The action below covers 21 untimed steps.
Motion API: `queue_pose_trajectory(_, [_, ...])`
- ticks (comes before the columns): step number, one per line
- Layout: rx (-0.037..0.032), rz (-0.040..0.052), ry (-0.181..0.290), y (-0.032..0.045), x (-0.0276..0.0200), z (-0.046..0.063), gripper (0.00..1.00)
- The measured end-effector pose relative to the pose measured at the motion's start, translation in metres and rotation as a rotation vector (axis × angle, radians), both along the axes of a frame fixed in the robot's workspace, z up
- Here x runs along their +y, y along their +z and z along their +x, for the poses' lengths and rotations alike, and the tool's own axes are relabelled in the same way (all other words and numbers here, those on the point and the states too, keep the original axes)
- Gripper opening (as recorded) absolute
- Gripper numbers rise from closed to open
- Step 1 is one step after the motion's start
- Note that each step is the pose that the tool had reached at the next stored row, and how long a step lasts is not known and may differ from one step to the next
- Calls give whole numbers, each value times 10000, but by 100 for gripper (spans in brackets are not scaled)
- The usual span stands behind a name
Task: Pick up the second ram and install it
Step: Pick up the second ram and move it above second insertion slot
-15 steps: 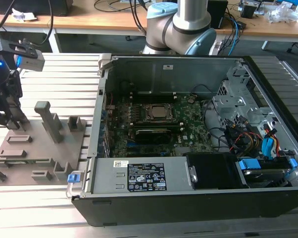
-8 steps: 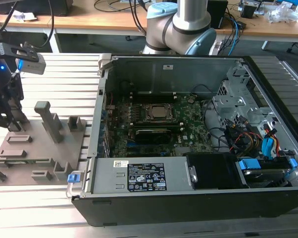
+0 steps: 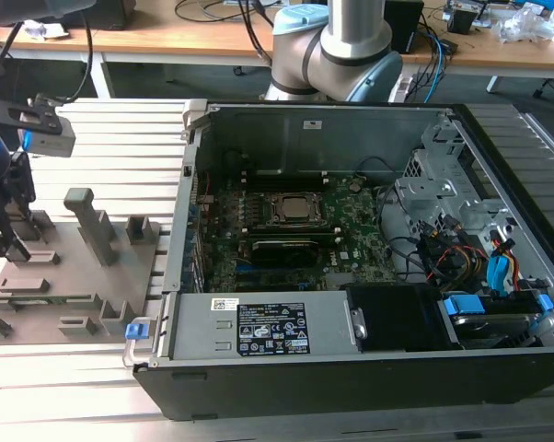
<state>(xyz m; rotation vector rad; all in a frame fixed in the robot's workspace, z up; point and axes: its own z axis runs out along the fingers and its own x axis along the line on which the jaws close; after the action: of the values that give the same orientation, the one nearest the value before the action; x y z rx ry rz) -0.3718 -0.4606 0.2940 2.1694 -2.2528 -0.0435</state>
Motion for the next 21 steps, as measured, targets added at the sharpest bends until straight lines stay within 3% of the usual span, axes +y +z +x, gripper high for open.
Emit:
queue_pose_trajectory(5, [-1, 1, 3, -46, -50, -100, 36])
queue_pose_trajectory(15, [0, 0, 2, -140, -63, -103, 36])
queue_pose_trajectory(21, [-1, 11, 2, -213, -119, -115, 36])
